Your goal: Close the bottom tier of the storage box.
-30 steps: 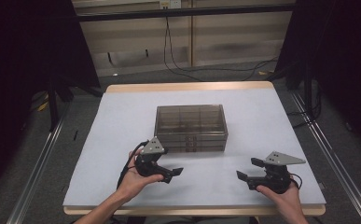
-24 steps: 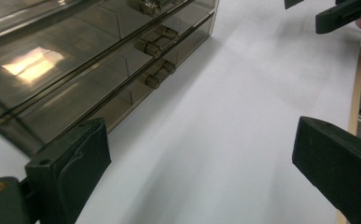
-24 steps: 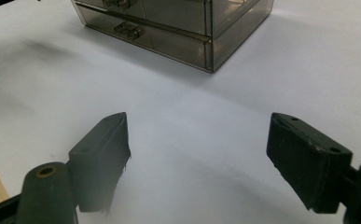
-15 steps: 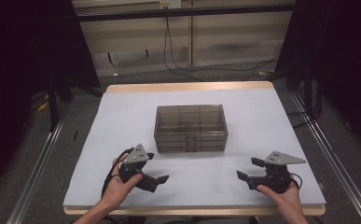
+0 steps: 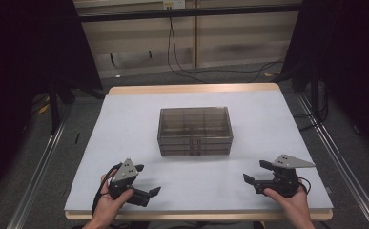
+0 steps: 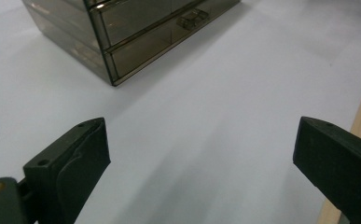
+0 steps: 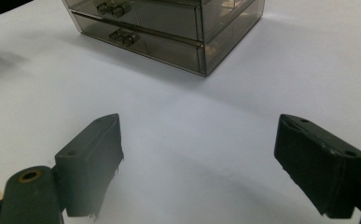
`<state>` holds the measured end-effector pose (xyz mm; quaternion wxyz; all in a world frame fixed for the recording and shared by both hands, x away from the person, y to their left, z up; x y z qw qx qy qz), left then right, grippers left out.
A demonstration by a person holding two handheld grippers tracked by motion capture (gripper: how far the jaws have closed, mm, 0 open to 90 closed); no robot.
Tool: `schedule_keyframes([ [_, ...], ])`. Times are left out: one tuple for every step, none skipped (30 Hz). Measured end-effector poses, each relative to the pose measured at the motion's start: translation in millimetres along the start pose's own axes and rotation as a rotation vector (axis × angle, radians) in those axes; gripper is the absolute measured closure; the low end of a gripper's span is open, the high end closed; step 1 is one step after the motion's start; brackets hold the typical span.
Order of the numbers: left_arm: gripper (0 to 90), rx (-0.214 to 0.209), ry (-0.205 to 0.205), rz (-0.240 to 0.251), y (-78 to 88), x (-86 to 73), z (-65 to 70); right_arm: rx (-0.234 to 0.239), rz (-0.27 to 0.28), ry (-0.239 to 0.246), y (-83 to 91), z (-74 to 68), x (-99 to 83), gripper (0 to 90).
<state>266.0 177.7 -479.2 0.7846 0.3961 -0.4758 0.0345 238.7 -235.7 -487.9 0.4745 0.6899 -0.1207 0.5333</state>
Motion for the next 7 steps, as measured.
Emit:
schedule_keyframes([
  [3.5,0.006,0.017,0.013,0.4,-2.4,-0.4,-0.003,0.001,-0.004,0.8,0.2,-0.1,14.9],
  [3.4,0.014,0.009,0.028,1.1,-3.4,-1.1,-0.008,0.004,-0.007,1.4,1.2,-0.4,14.8],
  [2.8,0.011,0.009,0.035,0.6,-2.9,-0.9,-0.016,0.006,-0.013,1.6,2.6,-0.7,14.8],
  [2.8,0.000,0.005,0.030,0.1,-1.8,-1.0,-0.016,0.006,-0.020,1.4,4.1,-0.9,14.5],
  [2.8,-0.003,0.002,0.037,-0.8,0.3,-1.0,-0.020,0.004,-0.023,0.9,5.3,-1.2,14.2],
  [2.9,0.004,0.000,0.054,-1.1,2.2,-1.0,-0.025,-0.001,-0.025,0.2,6.6,-1.5,14.5],
  [2.1,0.005,0.003,0.060,-1.8,2.9,-0.4,-0.023,-0.003,-0.024,-0.4,7.2,-1.7,14.7],
])
Point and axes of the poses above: each handheld gripper's, and its own axes: y roughly backward along the jaws, x roughly out of its top, z roughly to its right, the point moved 4 cm from there along -y, roughly forward along the jaws, and after that the axes turned 13 degrees about y, right-handed, at the moved point
